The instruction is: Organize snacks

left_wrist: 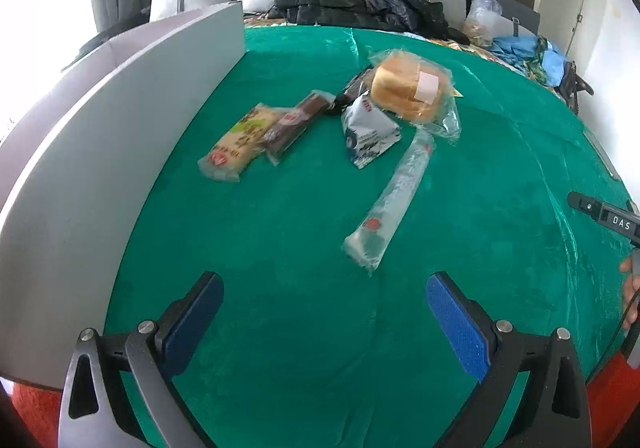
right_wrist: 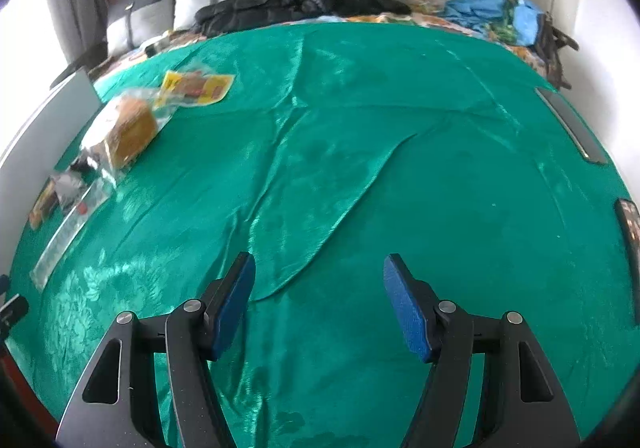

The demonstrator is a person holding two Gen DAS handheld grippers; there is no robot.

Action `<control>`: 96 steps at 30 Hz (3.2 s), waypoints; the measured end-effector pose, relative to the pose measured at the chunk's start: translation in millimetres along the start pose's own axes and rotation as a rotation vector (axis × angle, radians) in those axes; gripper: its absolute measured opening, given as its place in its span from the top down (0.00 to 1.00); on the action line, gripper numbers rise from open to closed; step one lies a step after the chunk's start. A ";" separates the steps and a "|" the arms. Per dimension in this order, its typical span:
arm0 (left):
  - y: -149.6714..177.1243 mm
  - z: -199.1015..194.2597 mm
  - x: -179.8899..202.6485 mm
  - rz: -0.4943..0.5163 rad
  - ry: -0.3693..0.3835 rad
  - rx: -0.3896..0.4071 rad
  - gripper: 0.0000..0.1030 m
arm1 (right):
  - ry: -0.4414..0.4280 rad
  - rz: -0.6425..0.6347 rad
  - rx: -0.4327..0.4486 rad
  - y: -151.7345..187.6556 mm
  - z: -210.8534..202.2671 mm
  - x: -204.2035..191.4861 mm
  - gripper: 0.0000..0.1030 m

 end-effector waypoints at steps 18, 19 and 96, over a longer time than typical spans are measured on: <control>11.2 19.8 -4.6 0.026 -0.043 -0.056 0.02 | 0.031 -0.060 -0.006 4.7 11.3 -15.9 0.25; 11.3 19.8 -4.3 0.028 -0.043 -0.054 0.02 | 0.033 -0.059 -0.003 5.1 12.0 -16.1 0.23; -14.3 -2.9 22.2 0.118 0.083 -0.102 0.83 | 0.033 -0.056 0.001 2.3 13.4 -13.5 0.16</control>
Point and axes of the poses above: each gripper's, at about its wrist camera, not at the fingertips, and z roughly the way its jaws point, x to its right, y to its underside, the point moved 4 cm from there along z, roughly the way its jaws point, and after that the axes turned 11 degrees about -x, right-handed, at the moved point
